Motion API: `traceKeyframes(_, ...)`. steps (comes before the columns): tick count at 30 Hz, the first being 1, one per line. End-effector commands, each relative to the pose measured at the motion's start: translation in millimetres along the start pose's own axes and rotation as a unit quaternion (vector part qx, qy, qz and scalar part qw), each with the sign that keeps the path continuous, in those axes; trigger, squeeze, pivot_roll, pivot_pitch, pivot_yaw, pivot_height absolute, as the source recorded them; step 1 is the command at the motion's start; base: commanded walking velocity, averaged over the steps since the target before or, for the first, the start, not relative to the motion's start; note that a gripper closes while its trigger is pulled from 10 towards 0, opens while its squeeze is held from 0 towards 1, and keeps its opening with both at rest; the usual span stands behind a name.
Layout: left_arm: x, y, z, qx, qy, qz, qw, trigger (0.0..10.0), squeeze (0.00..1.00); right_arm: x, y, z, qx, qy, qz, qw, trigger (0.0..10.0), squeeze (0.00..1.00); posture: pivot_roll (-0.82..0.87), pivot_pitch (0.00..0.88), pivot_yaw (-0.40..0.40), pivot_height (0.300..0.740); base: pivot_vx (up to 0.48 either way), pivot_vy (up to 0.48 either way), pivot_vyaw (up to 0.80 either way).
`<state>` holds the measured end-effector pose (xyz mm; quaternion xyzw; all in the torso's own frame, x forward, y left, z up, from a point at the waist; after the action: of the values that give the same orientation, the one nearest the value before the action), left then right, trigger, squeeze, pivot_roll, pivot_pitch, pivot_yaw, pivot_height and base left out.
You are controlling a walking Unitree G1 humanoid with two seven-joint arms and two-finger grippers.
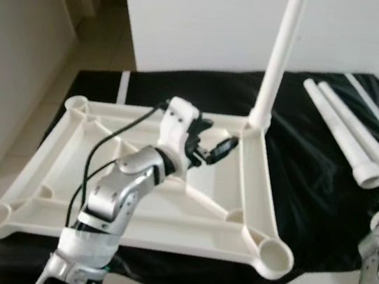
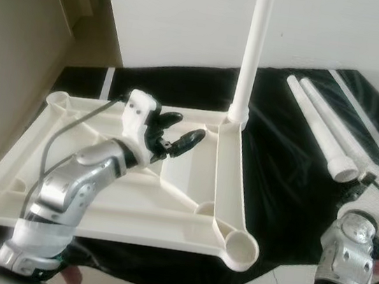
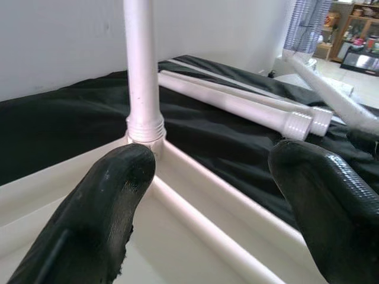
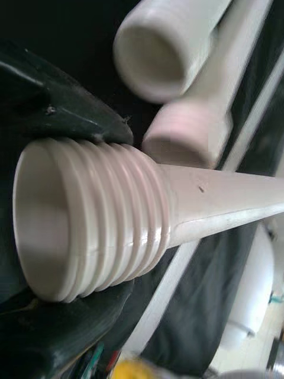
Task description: Building children table
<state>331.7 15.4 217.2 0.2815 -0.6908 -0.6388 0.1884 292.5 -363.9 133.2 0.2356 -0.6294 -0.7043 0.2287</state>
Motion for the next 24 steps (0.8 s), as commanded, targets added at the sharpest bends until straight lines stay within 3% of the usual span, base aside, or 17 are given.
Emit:
traceKeyframes(1, -2.4, -0.5, 2.2, -0.003, 0.012, -0.002, 1.000, 10.0, 0.00, -1.3, 1.4, 1.6, 0.003, -0.003, 0.003, 1.000, 10.0, 0.00, -0.09, 0.009, 0.059, 0.740, 0.000, 0.000, 0.00)
traceKeyframes(7, -3.4, 0.0, 2.1, -0.003, 0.013, -0.001, 1.000, 10.0, 0.00, 9.4, -6.6, -1.5, -0.018, -0.021, 0.018, 0.999, 10.0, 0.00, -0.10, 0.023, 0.064, 0.740, 0.000, 0.000, 0.00)
traceKeyframes(14, -4.0, 0.2, 1.8, -0.002, 0.015, 0.000, 1.000, 10.0, 0.00, 1.3, -9.5, -1.9, -0.041, 0.023, 0.031, 0.998, 10.0, 0.00, -0.10, 0.030, 0.065, 0.740, 0.000, 0.000, 0.00)
traceKeyframes(16, -4.7, -0.5, 2.0, -0.003, 0.017, 0.001, 1.000, 10.0, 0.00, -5.8, -13.0, -1.6, -0.057, 0.065, 0.053, 0.995, 10.0, 0.00, -0.11, 0.038, 0.061, 0.740, 0.000, 0.000, 0.00)
traceKeyframes(19, -4.7, -0.5, 2.0, -0.003, 0.017, 0.001, 1.000, 10.0, 0.00, -5.8, -13.0, -1.6, -0.057, 0.065, 0.053, 0.995, 10.0, 0.00, -0.11, 0.038, 0.061, 0.740, 0.000, 0.000, 0.00)
traceKeyframes(21, -4.9, -0.6, 2.0, -0.002, 0.019, 0.002, 1.000, 10.0, 0.00, -9.2, -17.1, -1.2, -0.066, 0.102, 0.083, 0.989, 10.0, 0.00, -0.11, 0.042, 0.058, 0.740, 0.000, 0.000, 0.00)
traceKeyframes(24, -4.8, -0.4, 1.7, -0.002, 0.020, 0.003, 1.000, 10.0, 0.00, -9.6, -19.9, -1.1, -0.074, 0.116, 0.093, 0.986, 10.0, 0.00, -0.11, 0.042, 0.058, 0.740, 0.000, 0.000, 0.00)
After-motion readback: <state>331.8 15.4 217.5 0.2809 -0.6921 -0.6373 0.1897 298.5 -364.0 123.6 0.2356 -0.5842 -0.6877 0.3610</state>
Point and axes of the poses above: a point about 5 cm out from each wrist's last joint towards the gripper, its own z axis pointing back from the gripper into the wrist, its own y axis along the axis of the wrist's last joint, x = y × z, the point moved 5 cm from there along -z, pointing out of the wrist towards the gripper, and after that the axes turned 7 degrees about -z, right-handed, at the moved point
